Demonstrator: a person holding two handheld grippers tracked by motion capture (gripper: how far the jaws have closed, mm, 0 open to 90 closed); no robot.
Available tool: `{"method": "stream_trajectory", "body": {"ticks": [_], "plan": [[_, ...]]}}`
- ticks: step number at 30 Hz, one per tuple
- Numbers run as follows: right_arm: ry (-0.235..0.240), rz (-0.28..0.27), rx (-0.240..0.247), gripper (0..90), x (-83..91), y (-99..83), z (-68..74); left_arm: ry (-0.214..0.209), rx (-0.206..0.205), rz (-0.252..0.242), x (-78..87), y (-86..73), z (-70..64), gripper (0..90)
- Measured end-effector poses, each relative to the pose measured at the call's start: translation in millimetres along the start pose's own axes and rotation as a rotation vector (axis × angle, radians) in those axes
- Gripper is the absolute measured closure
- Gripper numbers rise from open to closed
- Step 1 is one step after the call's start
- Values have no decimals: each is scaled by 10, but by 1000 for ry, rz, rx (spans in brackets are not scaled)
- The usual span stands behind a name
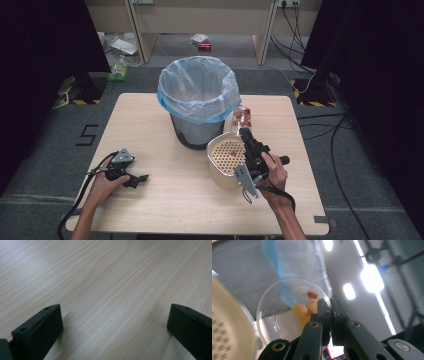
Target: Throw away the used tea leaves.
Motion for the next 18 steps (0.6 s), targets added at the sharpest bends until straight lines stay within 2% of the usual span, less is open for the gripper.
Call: {"method": "stream_trajectory", "body": {"ticks": [1,4,5,6,7,9,11,13,14,16,18], "plan": [[-16,16,55,879,-42,-17,-3,0,0,0,0,0,0,0],[-44,16,32,879,-46,-5,8,0,0,0,0,0,-1,0],[-48,11,56,879,-51,6,18,0,0,0,0,0,0,0],[-49,12,56,879,-59,3,18,0,0,0,0,0,0,0],[-60,21,29,879,-66,-18,10,0,0,0,0,0,0,0],[-53,39,65,880,-92,-60,55,1,-2,0,0,0,2,0],[-71,33,61,880,-93,-52,56,0,1,0,0,0,-1,0],[-74,42,102,880,-118,-69,95,0,0,1,1,-1,0,0],[-84,40,94,880,-120,-66,90,0,0,1,1,-1,0,0],[-95,42,111,880,-139,-61,79,0,0,0,0,0,0,0],[-103,44,69,880,-153,-69,69,0,1,0,0,0,-1,0]]}}
Point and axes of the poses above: each handheld gripper's, and its own axes: x roughly backward along the jaws, y roughly out of its top, z roughly to its left, the point moved 10 cm from there along -x, roughly forward along the jaws, and after that the axes turned 4 degrees about -z, right-handed, at the moved point
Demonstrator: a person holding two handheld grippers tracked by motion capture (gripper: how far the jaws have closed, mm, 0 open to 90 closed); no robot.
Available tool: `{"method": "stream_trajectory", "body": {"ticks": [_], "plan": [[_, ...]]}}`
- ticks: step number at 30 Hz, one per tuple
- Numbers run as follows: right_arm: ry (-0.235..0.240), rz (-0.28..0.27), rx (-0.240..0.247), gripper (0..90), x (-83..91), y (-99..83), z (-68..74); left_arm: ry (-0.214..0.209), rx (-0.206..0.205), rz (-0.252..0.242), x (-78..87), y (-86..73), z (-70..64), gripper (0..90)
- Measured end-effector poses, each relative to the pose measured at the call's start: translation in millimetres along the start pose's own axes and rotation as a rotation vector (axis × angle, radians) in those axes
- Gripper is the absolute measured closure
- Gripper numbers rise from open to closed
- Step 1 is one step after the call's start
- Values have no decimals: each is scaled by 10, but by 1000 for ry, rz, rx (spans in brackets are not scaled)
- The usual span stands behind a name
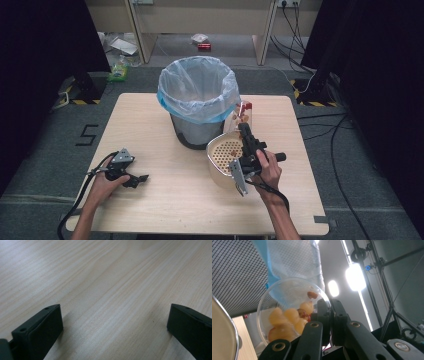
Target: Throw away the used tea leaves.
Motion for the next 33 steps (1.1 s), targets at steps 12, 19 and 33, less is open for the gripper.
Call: {"method": "stream_trajectory", "body": {"ticks": [12,19,33], "plan": [[-1,9,-28,880,5,-28,-33,0,-1,0,0,0,1,0],[57,47,-166,879,-44,-74,-41,0,-1,0,0,0,1,0],[173,181,-632,877,-171,-360,-277,0,-1,0,0,0,1,0]]}}
Point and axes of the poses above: each handheld gripper's, and its own axes: x roughly backward along the jaws, y roughly out of its top, z roughly to its left, the point moved 10 cm from there along -x, roughly forward along the jaws, and after that the axes turned 4 degrees about -z, right-handed, at the moved point
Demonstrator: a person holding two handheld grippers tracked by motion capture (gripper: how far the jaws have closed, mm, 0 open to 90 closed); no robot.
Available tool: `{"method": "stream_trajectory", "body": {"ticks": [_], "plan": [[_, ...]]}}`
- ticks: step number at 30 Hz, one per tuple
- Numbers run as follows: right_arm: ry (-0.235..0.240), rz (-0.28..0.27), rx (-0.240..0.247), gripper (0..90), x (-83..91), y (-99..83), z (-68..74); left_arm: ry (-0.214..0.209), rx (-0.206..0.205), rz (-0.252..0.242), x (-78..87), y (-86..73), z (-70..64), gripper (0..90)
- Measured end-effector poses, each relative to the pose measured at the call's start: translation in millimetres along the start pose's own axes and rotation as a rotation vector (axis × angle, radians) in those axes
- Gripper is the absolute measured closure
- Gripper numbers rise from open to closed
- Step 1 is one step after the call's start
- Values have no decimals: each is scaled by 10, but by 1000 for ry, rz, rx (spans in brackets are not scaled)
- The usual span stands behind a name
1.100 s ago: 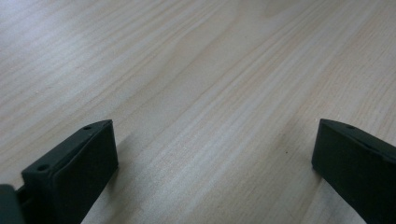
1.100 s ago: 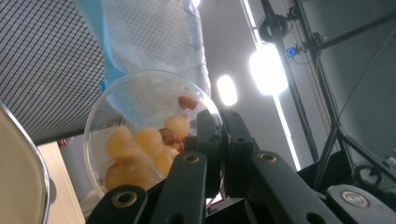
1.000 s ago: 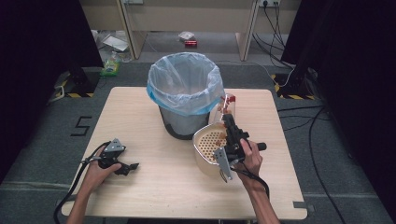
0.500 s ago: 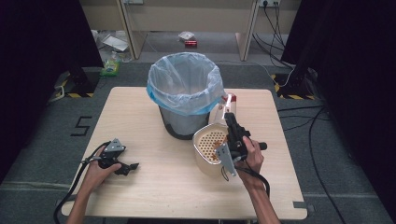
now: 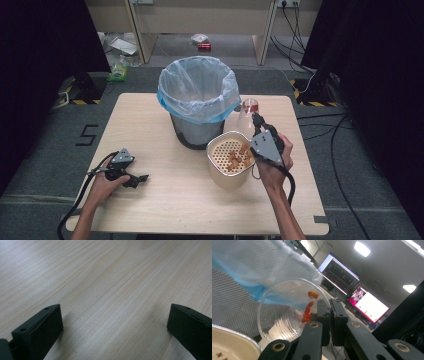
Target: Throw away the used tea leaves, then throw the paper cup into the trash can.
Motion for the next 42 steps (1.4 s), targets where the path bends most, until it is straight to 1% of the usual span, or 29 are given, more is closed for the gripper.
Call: {"method": "stream_trajectory", "body": {"ticks": [1,2,5,6,7,8,9,10,12,15,17,19,20,21,23,26,27,28,30,31,34,36,37,38,39,40,41,42], "plan": [[4,2,-19,876,-15,11,-25,0,0,0,0,0,0,0],[15,7,-67,877,-53,47,-92,0,0,1,0,0,0,0],[21,10,-107,876,-97,121,-206,0,0,1,0,0,0,0],[21,10,-107,876,-97,121,-206,0,0,1,0,0,0,0],[26,7,-147,876,-121,173,-276,0,0,0,0,0,0,0],[26,7,-147,876,-121,173,-276,-1,0,1,0,0,0,0],[32,-3,-179,876,-151,231,-346,0,0,1,0,0,0,0],[31,-6,-192,876,-166,259,-385,0,0,0,0,0,0,0],[23,-15,-204,876,-197,323,-465,0,0,1,0,0,0,0],[26,-31,-229,876,-254,432,-548,0,0,1,0,0,0,0],[33,-43,-245,876,-301,509,-582,0,0,1,0,-1,0,0],[32,-51,-244,876,-349,585,-607,0,0,1,0,-1,0,0],[37,-55,-254,876,-372,622,-608,0,0,1,1,-1,0,0],[37,-55,-254,876,-372,622,-608,0,0,1,1,-1,0,0],[53,-66,-272,876,-456,725,-584,0,-1,2,1,-1,1,0],[72,-79,-270,876,-551,841,-525,0,-1,1,1,-1,1,0],[72,-79,-270,876,-551,841,-525,0,-1,1,1,-1,1,0],[95,-86,-270,876,-635,938,-456,0,0,1,1,-1,0,0],[112,-89,-263,875,-702,1006,-389,0,-1,1,1,-1,1,0],[112,-89,-263,875,-702,1006,-389,0,-1,1,1,-1,0,0],[147,-89,-262,874,-811,1092,-250,0,-1,1,1,-1,1,0],[179,-97,-269,873,-882,1135,-165,0,0,1,1,-1,0,0],[218,-83,-272,870,-956,1143,-67,0,-1,1,1,-1,1,0],[235,-83,-266,865,-992,1147,-17,0,-1,1,1,-1,1,0],[241,-77,-247,851,-1023,1147,23,0,0,1,0,-1,0,0],[241,-77,-247,851,-1023,1147,23,0,-1,1,1,-1,0,0],[262,-42,-259,741,-1091,1115,96,0,-1,1,1,-1,0,0],[257,-29,-263,716,-1119,1095,107,0,-1,1,1,-1,1,0]]}}
Point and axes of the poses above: each handheld gripper's, and its own axes: x roughly backward along the jaws, y roughly out of its top, z roughly to its left, the point moved 10 cm from there along -x, roughly forward along the jaws, and after that the axes turned 4 degrees about -z, right-handed, at the moved point
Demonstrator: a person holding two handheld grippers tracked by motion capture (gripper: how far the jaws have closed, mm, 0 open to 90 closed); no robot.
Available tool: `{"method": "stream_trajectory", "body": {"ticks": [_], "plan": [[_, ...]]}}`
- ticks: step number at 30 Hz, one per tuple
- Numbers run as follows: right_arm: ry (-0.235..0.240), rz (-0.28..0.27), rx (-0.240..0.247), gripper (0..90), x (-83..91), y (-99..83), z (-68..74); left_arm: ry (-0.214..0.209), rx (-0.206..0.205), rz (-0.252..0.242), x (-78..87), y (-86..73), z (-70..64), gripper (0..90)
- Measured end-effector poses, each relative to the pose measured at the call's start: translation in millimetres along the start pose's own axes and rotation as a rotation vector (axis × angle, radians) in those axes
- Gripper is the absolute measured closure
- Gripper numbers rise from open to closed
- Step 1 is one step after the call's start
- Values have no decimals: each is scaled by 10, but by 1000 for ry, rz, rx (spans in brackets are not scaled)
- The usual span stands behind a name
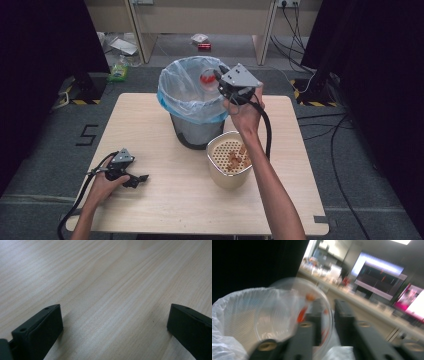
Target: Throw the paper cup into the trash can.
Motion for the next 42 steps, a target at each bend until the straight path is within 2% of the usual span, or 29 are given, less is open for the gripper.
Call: {"method": "stream_trajectory", "body": {"ticks": [3,4,10,11,12,13,19,25,26,27,29,30,31,32,33,34,35,36,37,42], "plan": [[-18,-2,8,691,-20,-1,-30,0,0,0,0,0,0,0],[-14,-8,-5,681,-16,5,-42,0,0,0,0,0,0,0],[-41,-23,-23,666,144,40,-219,0,0,0,0,0,0,0],[-42,-26,-45,657,208,33,-285,0,0,0,0,0,0,0],[-42,-26,-45,657,208,33,-285,0,1,-1,-1,0,0,0],[-51,-18,-56,647,271,2,-361,0,0,0,0,0,0,0],[-78,18,-84,618,454,-154,-552,0,0,0,0,0,-1,0],[-103,95,-137,520,725,-504,-753,0,1,0,0,0,-1,0],[-107,123,-167,501,826,-658,-799,0,0,0,0,0,0,0],[-107,123,-167,501,826,-658,-799,0,0,0,0,0,0,0],[-123,160,-182,467,952,-853,-849,0,1,0,0,0,-1,0],[-115,200,-192,439,1041,-1026,-866,0,2,0,0,0,-1,0],[-115,200,-192,439,1041,-1026,-866,-1,3,0,0,0,-3,0],[-113,218,-200,442,1093,-1126,-875,0,1,-1,-1,1,-1,0],[-112,257,-211,433,1196,-1330,-885,0,1,-1,-1,1,-1,0],[-110,277,-215,427,1243,-1430,-885,0,1,0,0,1,-1,0],[-110,277,-215,427,1243,-1430,-885,0,1,-1,0,1,-1,0],[-106,310,-228,421,1332,-1609,-867,0,1,-1,-1,1,-1,0],[-106,310,-228,421,1332,-1609,-867,0,1,-1,0,1,-1,0],[-89,371,-261,402,1520,-1998,-774,0,1,0,0,1,-1,0]]}}
Point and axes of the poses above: each handheld gripper's, and its own axes: x roughly backward along the jaws, y roughly out of its top, z roughly to its left, the point moved 10 cm from there along -x, roughly forward along the jaws, and after that the axes turned 4 degrees about -z, right-handed, at the moved point
